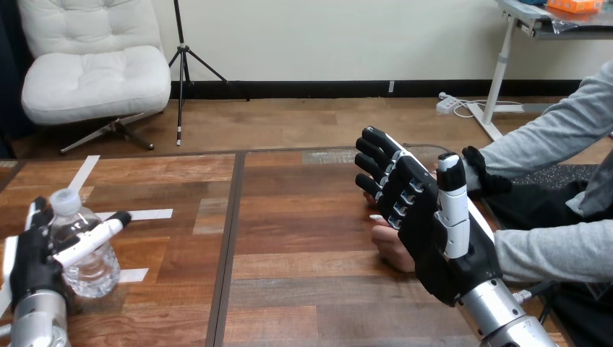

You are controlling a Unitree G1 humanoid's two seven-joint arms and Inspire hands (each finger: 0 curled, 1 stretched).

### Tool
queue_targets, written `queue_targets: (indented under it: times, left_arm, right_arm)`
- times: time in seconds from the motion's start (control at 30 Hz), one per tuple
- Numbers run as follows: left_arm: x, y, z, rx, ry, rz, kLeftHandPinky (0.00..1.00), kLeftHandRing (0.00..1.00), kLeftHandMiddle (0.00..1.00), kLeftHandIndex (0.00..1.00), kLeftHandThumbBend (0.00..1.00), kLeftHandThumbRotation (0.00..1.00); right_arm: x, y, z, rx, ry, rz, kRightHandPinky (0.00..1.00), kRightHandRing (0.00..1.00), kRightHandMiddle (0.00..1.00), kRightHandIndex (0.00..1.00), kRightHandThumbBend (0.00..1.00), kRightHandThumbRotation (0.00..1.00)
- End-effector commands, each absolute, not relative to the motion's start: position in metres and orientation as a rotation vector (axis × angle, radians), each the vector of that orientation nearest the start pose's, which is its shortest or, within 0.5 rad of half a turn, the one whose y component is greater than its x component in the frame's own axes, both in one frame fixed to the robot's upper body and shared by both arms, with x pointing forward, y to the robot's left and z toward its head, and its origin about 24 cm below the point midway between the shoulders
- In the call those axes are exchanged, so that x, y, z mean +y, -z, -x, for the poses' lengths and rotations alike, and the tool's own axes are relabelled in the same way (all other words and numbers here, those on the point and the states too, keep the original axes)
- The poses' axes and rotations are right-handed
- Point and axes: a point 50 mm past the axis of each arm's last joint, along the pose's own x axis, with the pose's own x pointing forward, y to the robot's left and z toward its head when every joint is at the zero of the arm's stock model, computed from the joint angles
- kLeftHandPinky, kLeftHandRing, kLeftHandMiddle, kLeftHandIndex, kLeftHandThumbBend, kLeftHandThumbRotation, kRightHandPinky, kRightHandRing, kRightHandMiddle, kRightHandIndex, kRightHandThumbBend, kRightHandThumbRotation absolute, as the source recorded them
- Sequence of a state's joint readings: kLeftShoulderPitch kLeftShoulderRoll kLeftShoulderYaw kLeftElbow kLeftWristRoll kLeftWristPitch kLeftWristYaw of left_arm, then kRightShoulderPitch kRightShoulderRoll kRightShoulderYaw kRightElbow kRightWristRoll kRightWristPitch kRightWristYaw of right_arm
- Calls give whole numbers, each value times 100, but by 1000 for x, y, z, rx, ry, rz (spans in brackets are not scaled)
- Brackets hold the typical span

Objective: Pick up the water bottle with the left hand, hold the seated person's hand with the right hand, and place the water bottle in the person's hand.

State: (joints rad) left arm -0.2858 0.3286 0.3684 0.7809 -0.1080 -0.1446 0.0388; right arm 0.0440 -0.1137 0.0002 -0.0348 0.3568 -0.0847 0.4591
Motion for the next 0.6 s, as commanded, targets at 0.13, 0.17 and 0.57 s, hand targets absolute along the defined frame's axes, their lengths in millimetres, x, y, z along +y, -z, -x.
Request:
queue_targets:
  times: [0.13,0.17,0.57]
  left_arm:
    - [306,-16,-282,183,-576,-116,65,69,71,72,80,0]
    - [306,-17,-282,181,-583,-134,61,65,67,69,78,0]
    - [306,-17,-279,132,-620,-200,39,44,48,50,70,0]
  right_arm:
    - [-150,-72,-245,-217,-445,-227,98,98,96,92,87,100]
    - [-150,-72,-245,-217,-444,-227,98,98,96,92,87,100]
    - [-151,-72,-245,-217,-442,-225,98,98,96,92,88,100]
